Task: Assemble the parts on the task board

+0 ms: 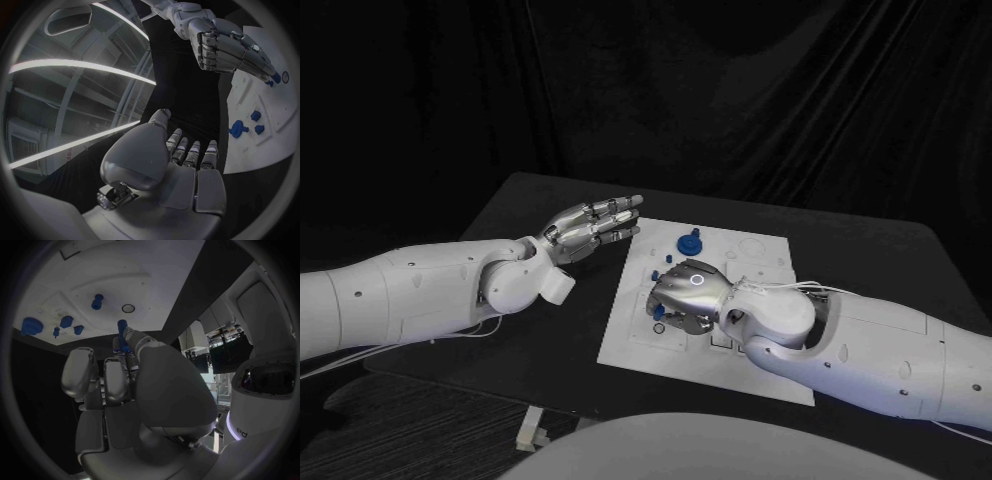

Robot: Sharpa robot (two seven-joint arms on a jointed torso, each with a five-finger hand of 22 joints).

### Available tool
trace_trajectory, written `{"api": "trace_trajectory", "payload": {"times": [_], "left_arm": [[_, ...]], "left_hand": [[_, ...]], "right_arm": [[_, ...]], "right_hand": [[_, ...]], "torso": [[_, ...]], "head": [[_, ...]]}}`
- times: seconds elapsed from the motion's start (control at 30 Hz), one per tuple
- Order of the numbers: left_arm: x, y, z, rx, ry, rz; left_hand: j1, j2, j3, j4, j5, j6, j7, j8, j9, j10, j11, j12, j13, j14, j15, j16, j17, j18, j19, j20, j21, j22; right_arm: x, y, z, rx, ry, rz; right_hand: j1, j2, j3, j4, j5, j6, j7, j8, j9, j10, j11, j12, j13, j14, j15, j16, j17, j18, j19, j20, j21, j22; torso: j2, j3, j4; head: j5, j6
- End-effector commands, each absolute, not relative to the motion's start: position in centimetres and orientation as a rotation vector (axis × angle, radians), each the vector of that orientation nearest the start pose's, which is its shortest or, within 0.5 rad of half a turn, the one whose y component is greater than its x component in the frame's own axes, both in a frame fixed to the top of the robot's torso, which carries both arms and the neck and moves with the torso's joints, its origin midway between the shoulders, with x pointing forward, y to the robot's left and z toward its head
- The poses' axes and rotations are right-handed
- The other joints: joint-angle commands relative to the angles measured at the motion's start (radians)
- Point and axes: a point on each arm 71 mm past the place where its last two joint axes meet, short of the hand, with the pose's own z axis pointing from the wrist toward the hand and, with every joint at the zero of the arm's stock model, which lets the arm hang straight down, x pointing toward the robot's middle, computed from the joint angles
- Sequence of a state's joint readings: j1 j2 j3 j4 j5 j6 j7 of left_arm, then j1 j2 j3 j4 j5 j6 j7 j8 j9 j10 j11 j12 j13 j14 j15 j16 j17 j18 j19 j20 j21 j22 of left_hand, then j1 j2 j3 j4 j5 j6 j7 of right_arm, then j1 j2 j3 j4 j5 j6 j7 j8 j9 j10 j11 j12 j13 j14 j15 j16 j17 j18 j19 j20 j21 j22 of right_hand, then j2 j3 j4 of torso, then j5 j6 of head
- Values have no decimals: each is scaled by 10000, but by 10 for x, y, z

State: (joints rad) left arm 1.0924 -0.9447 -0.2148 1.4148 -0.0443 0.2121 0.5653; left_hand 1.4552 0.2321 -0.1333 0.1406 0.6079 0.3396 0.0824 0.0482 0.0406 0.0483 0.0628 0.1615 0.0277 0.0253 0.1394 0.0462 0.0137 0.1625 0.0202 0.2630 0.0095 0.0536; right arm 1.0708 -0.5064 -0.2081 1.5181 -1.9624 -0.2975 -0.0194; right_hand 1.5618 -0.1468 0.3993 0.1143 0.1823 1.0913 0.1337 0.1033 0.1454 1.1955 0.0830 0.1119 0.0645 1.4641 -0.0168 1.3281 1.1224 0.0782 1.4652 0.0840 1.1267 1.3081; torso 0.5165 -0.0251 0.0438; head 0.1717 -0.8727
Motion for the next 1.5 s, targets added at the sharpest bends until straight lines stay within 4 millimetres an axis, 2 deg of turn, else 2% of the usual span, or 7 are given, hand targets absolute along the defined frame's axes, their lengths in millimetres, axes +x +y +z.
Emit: {"api": "trace_trajectory", "payload": {"times": [0.03,1.5], "left_arm": [[437,271,-277,-11062,16345,-18438],[437,268,-278,-11084,16494,-18542]], "left_hand": [[-28,76,60,-11,22,-29,27,26,4,7,43,26,10,-24,-12,43,3,175,-10,67,35,-12],[-46,108,90,-10,27,-15,56,29,5,-7,43,19,7,-22,12,56,6,175,-8,66,36,-9]], "right_arm": [[380,-24,-282,-9464,15130,8574],[372,-27,-312,-9350,15948,8440]], "right_hand": [[-20,-80,66,-12,11,-51,4,-59,-15,220,-140,14,16,253,16,60,-1,61,-32,9,47,1511],[-172,-139,178,-81,-57,-90,-4,-125,-17,374,-174,38,40,220,-7,31,-38,52,-40,-3,106,1523]], "torso": [[-9,1,-6],[-10,-1,-12]], "head": [[6,1],[49,1]]}}
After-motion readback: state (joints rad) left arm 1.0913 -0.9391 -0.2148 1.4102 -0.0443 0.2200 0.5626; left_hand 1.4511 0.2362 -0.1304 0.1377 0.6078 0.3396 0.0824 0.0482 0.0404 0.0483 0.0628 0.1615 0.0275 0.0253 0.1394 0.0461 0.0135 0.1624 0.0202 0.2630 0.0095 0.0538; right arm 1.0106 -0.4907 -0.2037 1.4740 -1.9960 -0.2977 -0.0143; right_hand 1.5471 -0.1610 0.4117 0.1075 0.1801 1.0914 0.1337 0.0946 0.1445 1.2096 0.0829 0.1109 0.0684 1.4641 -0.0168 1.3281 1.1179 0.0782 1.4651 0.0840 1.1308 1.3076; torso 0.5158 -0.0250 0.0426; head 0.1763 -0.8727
